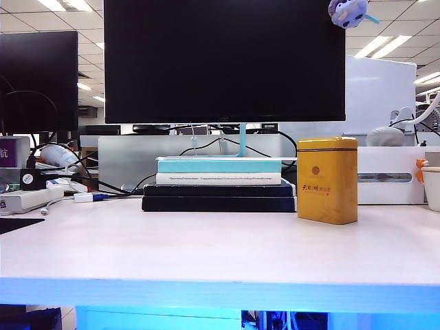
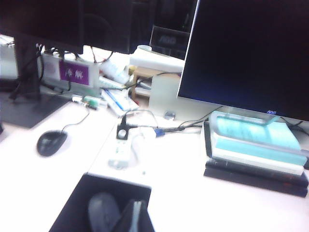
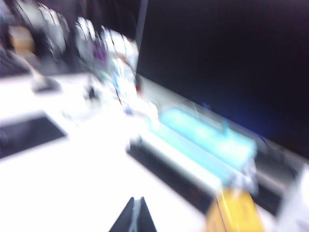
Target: Place the black mouse on the black mouse pad.
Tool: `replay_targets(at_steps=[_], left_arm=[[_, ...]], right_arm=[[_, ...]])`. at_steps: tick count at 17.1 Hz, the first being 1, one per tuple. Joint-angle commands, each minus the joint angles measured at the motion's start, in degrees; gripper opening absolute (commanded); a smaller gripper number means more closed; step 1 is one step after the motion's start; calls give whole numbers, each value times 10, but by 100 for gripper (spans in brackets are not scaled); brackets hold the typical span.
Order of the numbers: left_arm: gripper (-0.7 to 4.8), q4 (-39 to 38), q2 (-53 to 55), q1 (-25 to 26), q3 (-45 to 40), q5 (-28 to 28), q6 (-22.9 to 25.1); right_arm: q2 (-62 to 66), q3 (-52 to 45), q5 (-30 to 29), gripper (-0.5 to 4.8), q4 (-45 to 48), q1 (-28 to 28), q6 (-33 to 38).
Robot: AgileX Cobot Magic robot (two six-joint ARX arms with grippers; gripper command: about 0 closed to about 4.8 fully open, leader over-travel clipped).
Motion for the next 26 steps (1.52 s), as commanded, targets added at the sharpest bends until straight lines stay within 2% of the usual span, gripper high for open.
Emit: replay_targets(at_steps=[1,3,5,6,8,10,13,17,20,23,24,26], left_arm=[[-5,15,-76,1,-103,13,4],[-5,41,-95,1,-176,28,2],[-5,100,-95,1,-240,65,-1],[-5,161,-95,1,-274,107,-17],[-5,235,-93,1,-310,118,-16],[-5,272,-94,1,-345,112,-22],[-5,286,-94,1,-390,111,-33],[-5,362,-94,0,-470,34,-43],[-5,426,-94,0,-539,31,-45],[-5,431,-94,0,-578,26,-37],[-4,422,-93,0,-578,10,-26],[-5,421,-94,0,-578,14,9]], right_arm=[[-86,-112,58,-1,62,0,3],[-127,-177,78,-1,64,0,5],[-147,-224,108,-1,64,0,6],[-155,-249,127,-1,65,0,10],[-159,-281,154,-1,65,0,40],[-159,-310,161,-1,72,0,60],[-159,-339,161,-1,79,0,78],[-159,-375,174,-1,104,0,82],[-159,-401,173,-1,120,0,85],[-159,-427,173,-1,141,0,85],[-159,-431,173,-1,138,0,84],[-159,-431,173,-1,131,0,84]])
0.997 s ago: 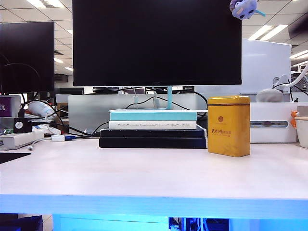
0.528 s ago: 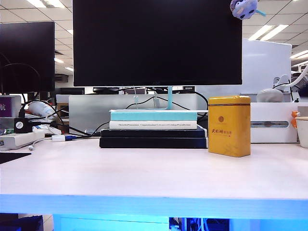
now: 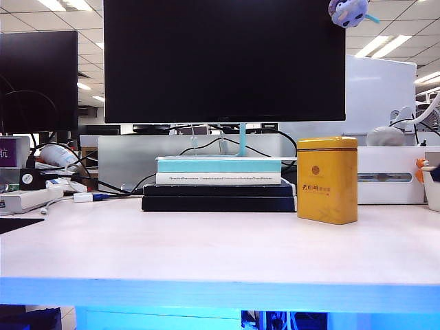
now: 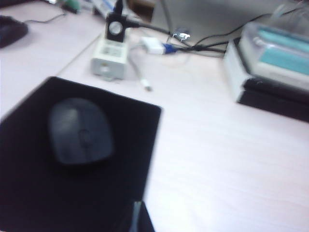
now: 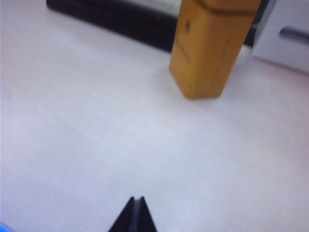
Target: Place the black mouse on the black mouse pad.
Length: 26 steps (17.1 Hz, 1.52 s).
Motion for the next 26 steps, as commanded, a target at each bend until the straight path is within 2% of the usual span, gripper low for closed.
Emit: replay_targets(at_steps=[1,3,7,15,18,22,26], left_arm=[[-5,6,0,0,1,-4,44],[-5,-12,0,0,1,-5,55],[-5,-28,2,0,1,-59,57],[-4,-25,2,1,1,-51,50],[-5,-25,2,1,1,-51,50],[-4,-24,-1,1,1,-51,50],[-4,-24,-1,1,1,-51,50]], right_arm=[[0,-5,2,-1,5,0,2],[0,-5,4,-1,1,0,2],[0,-5,11,-1,-3,0,2],[-2,-5,11,-1,-6,1,2],[-50,-5,10,-1,-26,-5,2],[-69,-5,11,-1,-33,-95,2],[-133,-5,11,-1,-54,-234,2]])
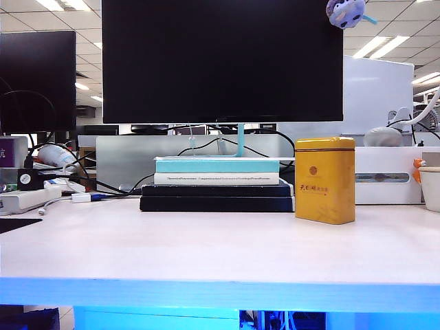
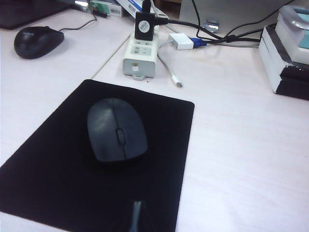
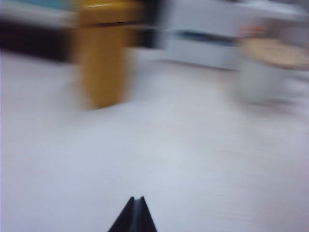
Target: Place the black mouse on the black mouse pad.
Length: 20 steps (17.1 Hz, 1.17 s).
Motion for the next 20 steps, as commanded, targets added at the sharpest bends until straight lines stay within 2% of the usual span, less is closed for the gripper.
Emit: replay_targets(at_steps=[1,5,7,10,14,18,20], left_arm=[[-5,-4,0,0,0,2,-2],[-4,-5,0,0,0,2,-2],[-4,-5,0,0,0,8,-2],[-5,-3,0,0,0,63,-2],[-4,1,-2,-2,0,82,-2],[-4,6,-4,-43,0,88,-2],[-4,6,-4,-92,0,87,-2]], right_arm=[[-47,-5,1,-1,0,-89,2],[-60,-5,3,-1,9,-169,2],[-60,-5,2,-1,7,-180,2],[-60,-5,2,-1,7,-179,2],[-60,-5,-3,-1,7,-176,2],[-60,-5,-61,-1,7,-176,2],[-60,-5,-62,-1,7,-176,2]])
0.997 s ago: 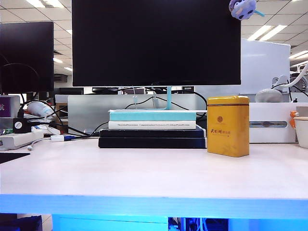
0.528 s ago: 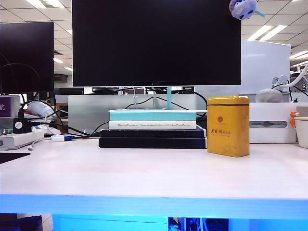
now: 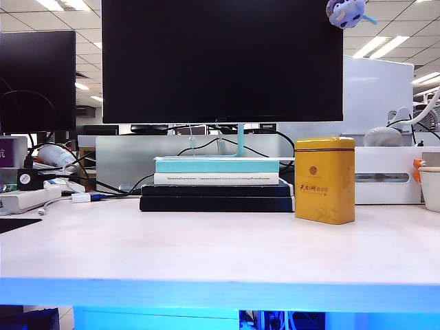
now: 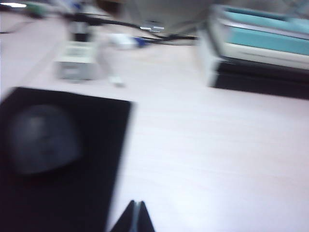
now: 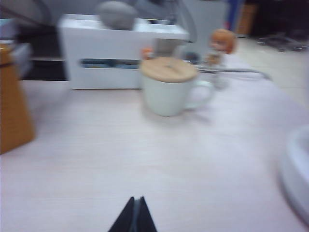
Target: Place the black mouse on the black mouse pad.
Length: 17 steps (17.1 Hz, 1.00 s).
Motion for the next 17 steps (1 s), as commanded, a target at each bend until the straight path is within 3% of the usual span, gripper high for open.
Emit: replay_targets(at_steps=[1,4,11,17], left_arm=[[-4,-2,0,-65,0,6,-2],[-4,1,0,-103,0,7,-2],[-4,-10,0,-104,0,-70,-2],[-4,-10,0,-104,0,-70,-2]], right_arm=[[0,-5,-5,-1,6,0,1],[0,-5,-22,-1,5,0,2],[0,-5,-22,-1,-2,0,1],[0,-5,-21,-1,-24,0,1]])
